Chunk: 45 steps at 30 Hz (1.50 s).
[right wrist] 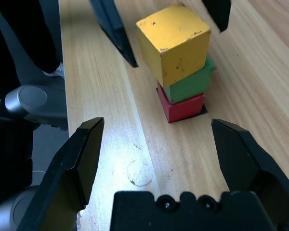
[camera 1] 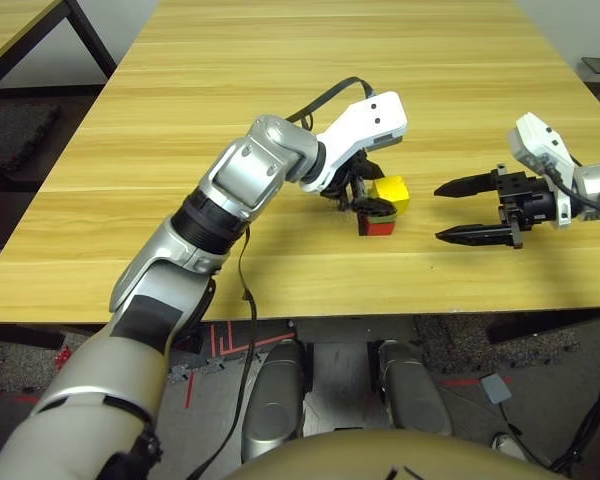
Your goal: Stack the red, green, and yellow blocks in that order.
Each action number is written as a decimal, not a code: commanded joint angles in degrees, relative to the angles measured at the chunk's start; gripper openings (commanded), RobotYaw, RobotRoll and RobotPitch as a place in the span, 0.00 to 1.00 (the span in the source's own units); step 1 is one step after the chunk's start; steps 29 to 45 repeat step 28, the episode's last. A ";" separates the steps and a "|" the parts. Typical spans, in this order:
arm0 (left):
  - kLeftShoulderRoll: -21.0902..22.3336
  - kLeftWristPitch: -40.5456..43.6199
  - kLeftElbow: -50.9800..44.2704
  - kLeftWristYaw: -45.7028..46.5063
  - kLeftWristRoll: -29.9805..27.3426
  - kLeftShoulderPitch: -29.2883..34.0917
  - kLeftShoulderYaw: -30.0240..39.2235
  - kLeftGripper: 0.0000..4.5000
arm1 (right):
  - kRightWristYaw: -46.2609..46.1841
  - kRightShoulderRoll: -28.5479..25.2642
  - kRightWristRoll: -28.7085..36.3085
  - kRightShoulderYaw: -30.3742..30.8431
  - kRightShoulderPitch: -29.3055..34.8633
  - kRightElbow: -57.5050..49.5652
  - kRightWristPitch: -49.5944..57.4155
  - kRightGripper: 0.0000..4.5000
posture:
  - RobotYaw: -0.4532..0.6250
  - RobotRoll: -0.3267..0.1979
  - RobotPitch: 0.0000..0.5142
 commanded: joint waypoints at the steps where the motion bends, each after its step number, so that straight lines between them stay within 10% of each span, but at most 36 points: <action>1: 1.64 8.22 -10.30 3.08 -5.30 1.46 9.45 0.99 | 0.80 -2.14 0.49 -2.23 -0.69 1.28 -0.14 1.00 | 0.54 0.42 0.16; 6: -1.94 17.33 -18.62 16.82 -7.87 4.07 28.47 0.99 | -0.62 -3.23 -0.34 -5.05 -3.34 7.13 -1.59 1.00 | 0.57 0.38 0.13; 11: -10.23 7.93 -21.69 36.13 -1.28 13.57 40.01 0.99 | -10.84 1.64 -3.28 -9.93 -6.74 22.92 -10.89 1.00 | 0.58 0.37 0.13; 17: -12.62 -18.36 -17.41 44.61 4.85 32.88 41.22 0.99 | -30.51 6.29 -5.76 -19.15 -7.47 43.62 -27.99 1.00 | 0.58 0.32 0.16; 27: -10.42 -44.21 -0.44 48.87 7.97 43.59 42.55 0.99 | -39.59 6.23 -6.83 -23.94 -5.17 56.97 -38.77 1.00 | 0.56 0.33 0.12; 45: -10.27 -44.87 0.43 49.78 7.85 43.92 43.14 0.99 | -40.11 6.29 -6.87 -24.13 -5.12 57.46 -39.32 1.00 | 0.56 0.34 0.11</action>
